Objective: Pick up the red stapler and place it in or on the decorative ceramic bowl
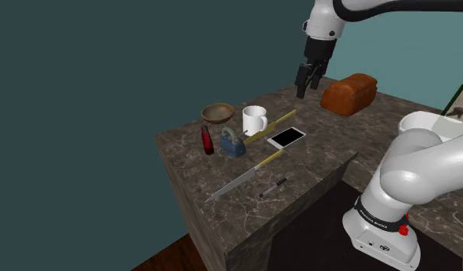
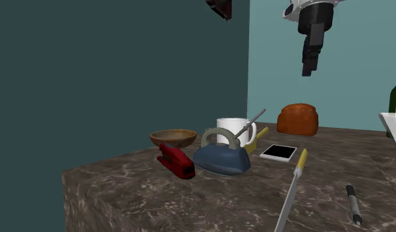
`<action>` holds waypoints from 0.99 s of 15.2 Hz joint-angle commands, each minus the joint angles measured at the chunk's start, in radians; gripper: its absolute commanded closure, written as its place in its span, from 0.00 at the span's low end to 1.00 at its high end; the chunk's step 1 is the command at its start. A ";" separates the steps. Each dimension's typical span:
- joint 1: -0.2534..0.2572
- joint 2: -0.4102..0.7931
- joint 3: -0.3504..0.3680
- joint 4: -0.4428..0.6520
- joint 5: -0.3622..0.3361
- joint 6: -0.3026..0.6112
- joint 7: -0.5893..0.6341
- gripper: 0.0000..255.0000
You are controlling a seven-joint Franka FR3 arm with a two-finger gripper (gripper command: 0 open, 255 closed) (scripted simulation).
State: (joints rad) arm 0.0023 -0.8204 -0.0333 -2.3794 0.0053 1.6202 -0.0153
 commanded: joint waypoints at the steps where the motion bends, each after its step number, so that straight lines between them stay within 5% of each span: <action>1: 0.000 0.000 0.000 0.000 0.000 0.000 0.000 0.00; 15: -0.006 0.473 0.224 0.187 0.094 0.231 0.420 0.00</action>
State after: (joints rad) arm -0.0024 -0.3838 0.1774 -2.2134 0.0983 1.8391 0.3725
